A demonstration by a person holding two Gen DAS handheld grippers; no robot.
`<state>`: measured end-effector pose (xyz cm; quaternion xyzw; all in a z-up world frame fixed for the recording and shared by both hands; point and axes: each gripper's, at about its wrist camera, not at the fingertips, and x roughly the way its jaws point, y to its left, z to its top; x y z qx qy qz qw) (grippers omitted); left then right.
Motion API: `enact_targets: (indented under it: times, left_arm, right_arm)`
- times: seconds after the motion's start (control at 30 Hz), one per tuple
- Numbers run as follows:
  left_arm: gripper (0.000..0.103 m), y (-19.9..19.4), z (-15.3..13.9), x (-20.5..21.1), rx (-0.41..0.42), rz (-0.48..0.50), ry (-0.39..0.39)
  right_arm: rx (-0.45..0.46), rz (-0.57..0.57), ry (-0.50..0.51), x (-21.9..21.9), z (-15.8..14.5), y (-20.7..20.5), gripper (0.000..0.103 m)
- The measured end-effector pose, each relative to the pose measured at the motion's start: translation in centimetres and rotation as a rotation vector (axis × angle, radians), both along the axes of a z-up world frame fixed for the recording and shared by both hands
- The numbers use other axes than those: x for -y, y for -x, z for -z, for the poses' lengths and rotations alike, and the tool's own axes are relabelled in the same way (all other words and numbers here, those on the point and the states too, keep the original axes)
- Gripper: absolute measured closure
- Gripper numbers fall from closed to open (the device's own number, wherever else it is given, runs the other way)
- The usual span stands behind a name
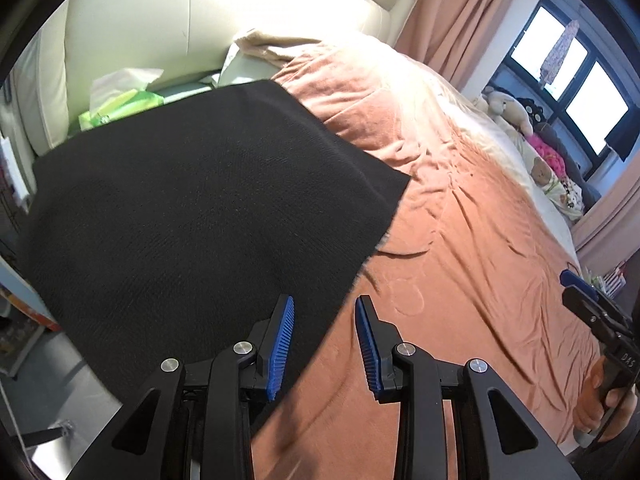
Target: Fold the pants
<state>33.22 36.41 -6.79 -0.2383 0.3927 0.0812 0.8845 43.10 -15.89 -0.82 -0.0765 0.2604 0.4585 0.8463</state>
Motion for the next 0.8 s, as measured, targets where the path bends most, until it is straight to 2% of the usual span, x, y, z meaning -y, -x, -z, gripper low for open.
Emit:
enact_targets:
  times: [0.13, 0.17, 0.27, 0.33, 0.4, 0.5, 0.67, 0.8]
  left_arm:
    - [0.065, 1.3, -1.2, 1.2, -0.008, -0.003, -0.014]
    - [0.06, 1.6, -1.5, 1.6, -0.01, -0.002, -0.022]
    - [0.045, 3.0, -2.8, 2.9, 0.001, 0.001, -0.055]
    - [0.035, 3.9, -3.8, 3.8, 0.022, 0.0, -0.086]
    - [0.017, 5.0, -5.0, 4.6, 0.049, -0.009, -0.111]
    - [0.004, 6.1, -6.5, 5.9, 0.084, 0.0, -0.12]
    - [0.001, 8.3, -9.4, 9.8, 0.106, 0.054, -0.202]
    - [0.001, 9.8, -10.9, 12.5, 0.124, 0.094, -0.228]
  right_arm:
    - [-0.059, -0.021, -0.025, 2.5, -0.1, 1.0, 0.036]
    - [-0.058, -0.021, -0.023, 3.1, -0.2, 1.4, 0.035]
    - [-0.038, -0.023, -0.014, 5.3, -0.7, 3.0, 0.019]
    - [-0.033, -0.032, 0.001, 6.4, -1.0, 4.0, 0.015]
    - [-0.027, -0.029, 0.023, 7.1, -1.4, 4.6, 0.002]
    - [-0.019, -0.018, 0.015, 8.5, -2.6, 5.6, 0.0]
    - [0.007, 0.023, -0.014, 11.8, -4.4, 7.9, 0.0]
    - [0.021, 0.049, -0.036, 14.3, -5.0, 10.1, 0.0]
